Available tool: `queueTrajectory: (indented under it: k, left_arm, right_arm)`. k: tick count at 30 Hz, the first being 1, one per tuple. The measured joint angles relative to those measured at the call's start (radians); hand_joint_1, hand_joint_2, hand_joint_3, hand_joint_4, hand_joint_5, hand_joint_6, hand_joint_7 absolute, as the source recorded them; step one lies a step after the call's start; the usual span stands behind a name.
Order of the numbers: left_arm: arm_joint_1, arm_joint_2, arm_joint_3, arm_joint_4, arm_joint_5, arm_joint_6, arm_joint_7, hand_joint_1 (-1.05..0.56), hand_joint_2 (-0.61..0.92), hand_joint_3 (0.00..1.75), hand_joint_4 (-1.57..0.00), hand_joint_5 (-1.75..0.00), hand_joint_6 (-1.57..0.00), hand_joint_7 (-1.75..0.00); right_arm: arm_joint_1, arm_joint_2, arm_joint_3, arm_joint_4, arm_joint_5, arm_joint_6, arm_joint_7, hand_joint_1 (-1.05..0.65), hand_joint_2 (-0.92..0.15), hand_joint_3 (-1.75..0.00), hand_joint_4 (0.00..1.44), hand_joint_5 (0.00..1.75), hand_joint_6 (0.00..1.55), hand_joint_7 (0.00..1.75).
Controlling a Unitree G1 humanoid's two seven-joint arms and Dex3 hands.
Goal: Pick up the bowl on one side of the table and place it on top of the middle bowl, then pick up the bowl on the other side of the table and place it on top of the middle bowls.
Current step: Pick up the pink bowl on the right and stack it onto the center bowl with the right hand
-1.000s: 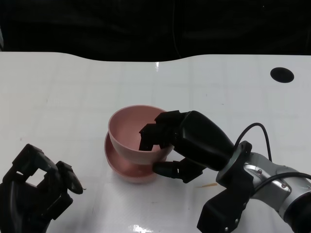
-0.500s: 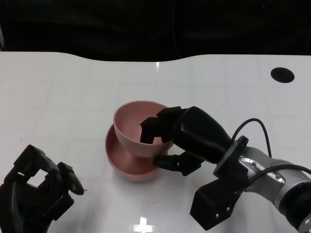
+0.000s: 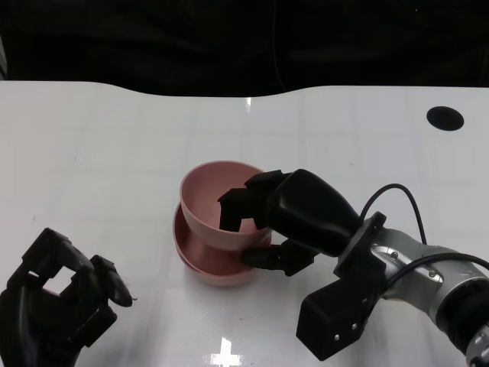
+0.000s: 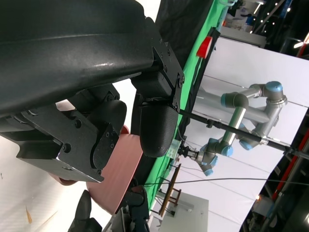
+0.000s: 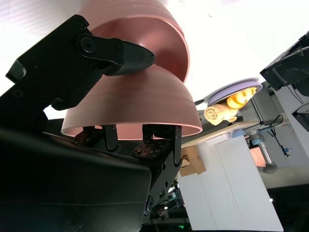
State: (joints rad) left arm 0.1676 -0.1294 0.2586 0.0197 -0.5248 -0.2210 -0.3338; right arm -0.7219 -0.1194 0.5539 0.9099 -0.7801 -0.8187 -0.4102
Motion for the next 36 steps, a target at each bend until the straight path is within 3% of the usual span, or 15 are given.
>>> queueTrajectory:
  k: [9, 15, 25, 30, 31, 33, 36]
  left_arm:
    - [0.0, -0.002, 0.0, 0.0, 0.005, -0.005, 0.001, 0.1, 0.61, 1.52, -0.99, -1.75, -0.77, -1.75]
    - [0.0, -0.002, -0.001, 0.0, 0.007, -0.006, 0.001, 0.1, 0.61, 1.52, -0.99, -1.75, -0.77, -1.75]
    - [0.0, -0.004, -0.002, 0.0, 0.006, -0.01, 0.004, 0.11, 0.62, 1.53, -0.99, -1.75, -0.76, -1.75]
    - [0.0, -0.006, -0.003, 0.0, 0.006, -0.01, 0.01, 0.11, 0.62, 1.53, -0.99, -1.75, -0.77, -1.75]
    - [0.0, -0.006, -0.004, 0.0, 0.006, -0.01, 0.01, 0.11, 0.63, 1.53, -0.99, -1.75, -0.77, -1.75]
    - [0.0, -0.006, -0.005, 0.0, 0.006, -0.01, 0.01, 0.11, 0.63, 1.52, -0.99, -1.75, -0.77, -1.75]
    - [0.0, -0.006, -0.006, 0.0, 0.006, -0.01, 0.01, 0.11, 0.63, 1.52, -1.0, -1.75, -0.77, -1.75]
  right_arm:
    - [-0.005, 0.0, 0.029, 0.006, -0.005, 0.004, 0.004, -0.18, -0.67, -0.81, 0.73, 1.69, 0.65, 1.57]
    - [-0.005, 0.0, 0.035, 0.006, -0.014, 0.013, 0.004, -0.18, -0.69, -0.78, 0.78, 1.57, 0.71, 1.38]
    - [-0.005, 0.0, 0.036, 0.012, -0.016, 0.012, -0.005, -0.17, -0.71, -0.78, 0.76, 1.59, 0.71, 1.39]
    - [-0.005, 0.0, 0.037, 0.012, -0.019, 0.013, -0.009, -0.22, -0.73, -0.71, 0.77, 1.49, 0.74, 1.21]
    - [-0.005, 0.0, 0.037, 0.012, -0.019, 0.014, -0.009, -0.26, -0.74, -0.66, 0.79, 1.39, 0.78, 1.04]
    - [-0.005, 0.0, 0.037, 0.011, -0.02, 0.02, -0.011, -0.3, -0.76, -0.6, 0.81, 1.31, 0.83, 0.86]
    - [-0.005, 0.0, 0.038, 0.011, -0.021, 0.026, -0.014, -0.31, -0.77, -0.58, 0.82, 1.29, 0.85, 0.81]
